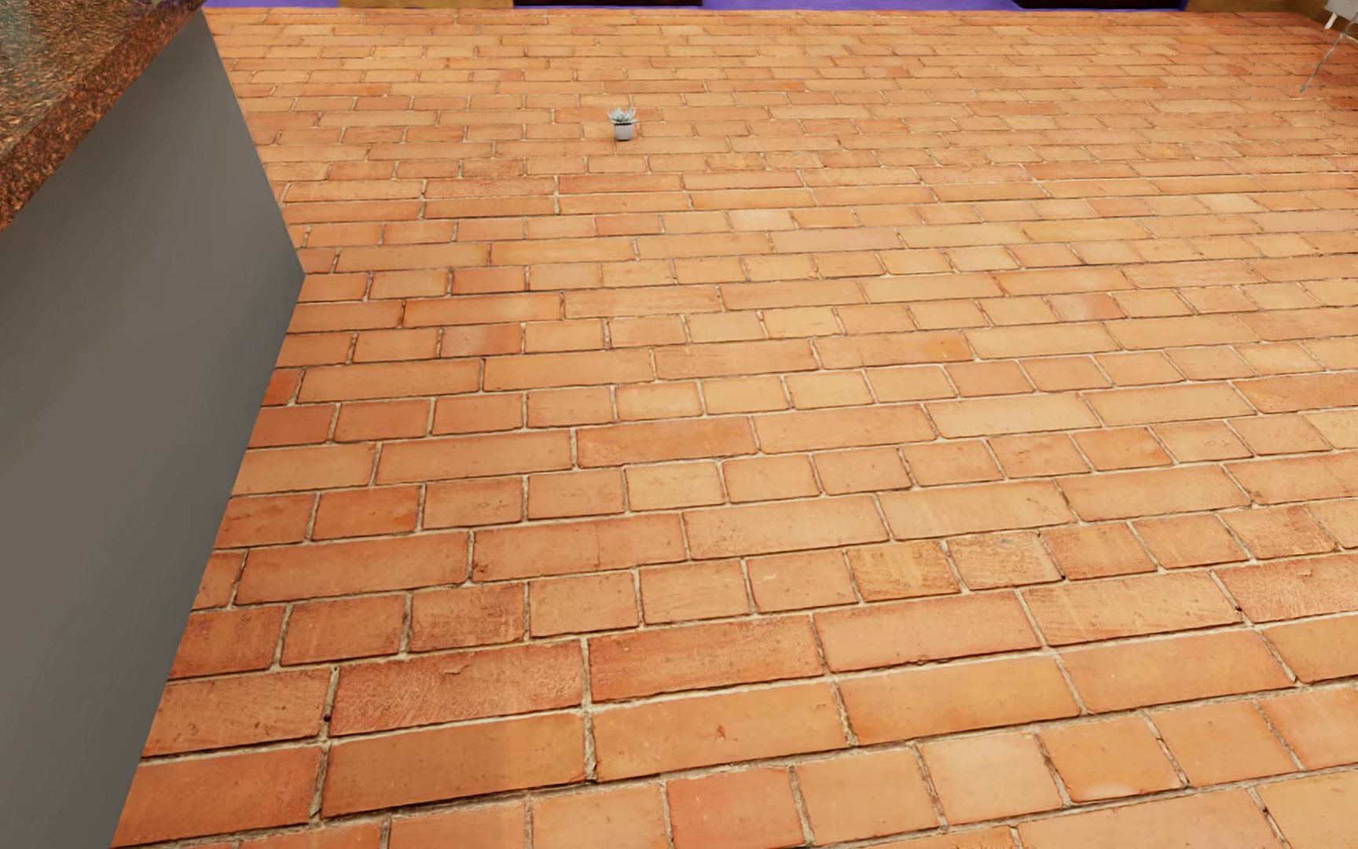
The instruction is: Walk towards the plant
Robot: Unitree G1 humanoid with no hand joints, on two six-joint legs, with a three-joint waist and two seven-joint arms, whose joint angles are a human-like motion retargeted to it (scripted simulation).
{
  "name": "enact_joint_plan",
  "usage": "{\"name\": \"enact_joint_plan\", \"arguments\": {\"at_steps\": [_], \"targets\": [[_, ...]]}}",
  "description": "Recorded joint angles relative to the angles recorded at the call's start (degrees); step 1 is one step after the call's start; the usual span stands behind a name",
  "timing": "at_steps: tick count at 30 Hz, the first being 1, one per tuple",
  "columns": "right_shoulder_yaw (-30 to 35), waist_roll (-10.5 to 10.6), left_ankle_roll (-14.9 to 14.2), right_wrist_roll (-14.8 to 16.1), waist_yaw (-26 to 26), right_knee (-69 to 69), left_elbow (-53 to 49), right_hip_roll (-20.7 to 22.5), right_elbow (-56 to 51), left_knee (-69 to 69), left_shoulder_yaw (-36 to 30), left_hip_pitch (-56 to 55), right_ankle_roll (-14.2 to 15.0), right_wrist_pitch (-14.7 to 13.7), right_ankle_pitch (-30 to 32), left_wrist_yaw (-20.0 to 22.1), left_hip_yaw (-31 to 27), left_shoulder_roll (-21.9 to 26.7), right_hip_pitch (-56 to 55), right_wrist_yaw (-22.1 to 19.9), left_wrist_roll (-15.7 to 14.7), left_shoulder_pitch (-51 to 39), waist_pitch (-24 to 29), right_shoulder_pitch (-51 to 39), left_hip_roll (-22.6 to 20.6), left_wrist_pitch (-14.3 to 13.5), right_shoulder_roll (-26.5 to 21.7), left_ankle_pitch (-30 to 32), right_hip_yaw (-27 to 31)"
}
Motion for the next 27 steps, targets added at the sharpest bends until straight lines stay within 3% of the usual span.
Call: {"name": "enact_joint_plan", "arguments": {"at_steps": [1,3,5,6,8,10,12,14,15,16,17,19,20,24,25,27], "targets": [[2.2,0.0,0.0,0.0,-2.8,9.4,0.7,-0.4,1.5,-0.9,-3.9,2.6,0.0,0.0,-3.0,0.0,0.0,0.5,-7.5,0.0,0.0,-1.7,-0.4,0.0,-0.7,0.0,0.1,-2.9,0.0],[6.8,2.0,0.0,0.0,-6.8,18.4,0.7,-0.6,3.7,-3.6,-7.9,14.0,0.0,0.0,-15.5,0.0,0.0,1.2,-14.3,0.0,0.0,-6.0,2.4,1.3,-0.2,0.0,-0.1,-12.5,0.0],[12.2,4.8,0.0,0.0,-9.0,12.1,-2.8,2.6,6.5,-4.5,2.6,26.0,0.0,0.0,-23.6,0.0,0.0,2.2,-17.4,0.0,0.0,-7.7,5.6,2.7,3.0,0.0,0.2,-22.5,0.0],[14.7,5.6,0.0,0.0,-10.2,4.9,-5.7,3.6,7.3,-4.8,9.7,29.1,0.0,0.0,-24.2,0.0,0.0,2.5,-19.4,0.0,0.0,-8.6,6.4,2.5,3.7,0.0,0.4,-24.5,0.0],[15.7,6.6,0.0,0.0,-11.2,-13.5,-12.7,5.4,6.9,-5.2,21.4,33.7,0.0,0.0,-16.0,0.0,0.0,2.8,-20.6,0.0,0.0,-10.7,7.5,2.1,4.5,0.0,1.0,-25.5,0.0],[12.5,6.9,0.0,0.0,-11.4,-27.9,-18.7,6.1,4.4,-5.4,26.8,38.1,0.0,0.0,-8.2,0.0,0.0,3.1,-19.5,0.0,0.0,-12.6,8.0,2.0,5.1,0.0,1.3,-25.3,0.0],[9.9,7.6,0.0,0.0,-11.0,-26.1,-22.5,6.5,2.8,-5.8,27.9,42.8,0.0,0.0,-10.2,0.0,0.0,3.0,-20.1,0.0,0.0,-12.3,8.4,0.9,6.4,0.0,0.5,-23.3,0.0],[7.4,9.6,0.0,0.0,-11.9,-20.1,-20.6,7.7,3.5,-5.7,25.8,45.2,0.0,0.0,-8.8,0.0,0.0,1.5,-20.3,0.0,0.0,-9.6,7.4,-1.2,9.2,0.0,-0.6,-15.2,0.0],[5.8,10.6,0.0,0.0,-12.3,-18.9,-16.8,8.4,4.4,-2.1,22.2,43.5,0.0,0.0,-11.3,0.0,0.0,0.1,-18.3,0.0,0.0,-8.4,6.8,-2.4,10.4,0.0,-1.2,-7.1,0.0],[3.5,11.4,0.0,0.0,-12.6,-19.4,-12.4,9.0,5.0,6.4,16.8,37.4,0.0,0.0,-14.1,0.0,0.0,-1.0,-15.6,0.0,0.0,-8.3,6.3,-3.7,11.4,0.0,-1.6,1.5,0.0],[1.0,11.9,0.0,0.0,-11.8,-20.3,-9.2,9.6,4.5,17.9,11.2,28.2,0.0,0.0,-16.2,0.0,0.0,-1.5,-14.5,0.0,0.0,-8.6,5.2,-5.0,11.3,0.0,-1.7,6.0,0.0],[-1.9,11.5,0.0,0.0,-5.9,-23.5,-7.5,10.6,1.3,34.3,5.8,13.6,0.0,0.0,-18.1,0.0,0.0,-1.1,-10.2,0.0,0.0,-6.5,4.7,-7.1,10.2,0.0,-2.5,6.6,0.0],[-3.3,10.7,0.0,0.0,-3.3,-26.0,-7.6,10.5,-0.5,35.2,5.0,8.7,0.0,0.0,-17.8,0.0,0.0,-0.6,-6.5,0.0,0.0,-4.2,4.8,-7.9,9.4,0.0,-2.9,6.1,0.0],[-13.4,10.1,0.0,0.0,1.7,-27.8,-4.6,10.8,-8.1,8.1,-1.6,0.9,0.0,0.0,-21.1,0.0,0.0,-0.9,4.2,0.0,0.0,0.7,7.3,-8.9,6.3,0.0,-3.6,11.0,0.0],[-13.8,10.3,0.0,0.0,1.6,-28.3,-4.0,11.4,-9.2,1.0,-3.3,1.1,0.0,0.0,-22.6,0.0,0.0,-1.2,7.2,0.0,0.0,1.0,7.7,-8.5,6.0,0.0,-3.7,8.2,0.0],[-10.8,10.0,0.0,0.0,1.7,-28.7,-4.6,12.2,-9.0,-4.0,-2.1,0.7,0.0,0.0,-25.0,0.0,0.0,-1.1,12.0,0.0,0.0,2.0,7.3,-6.9,6.7,0.0,-3.3,-10.4,0.0]]}}
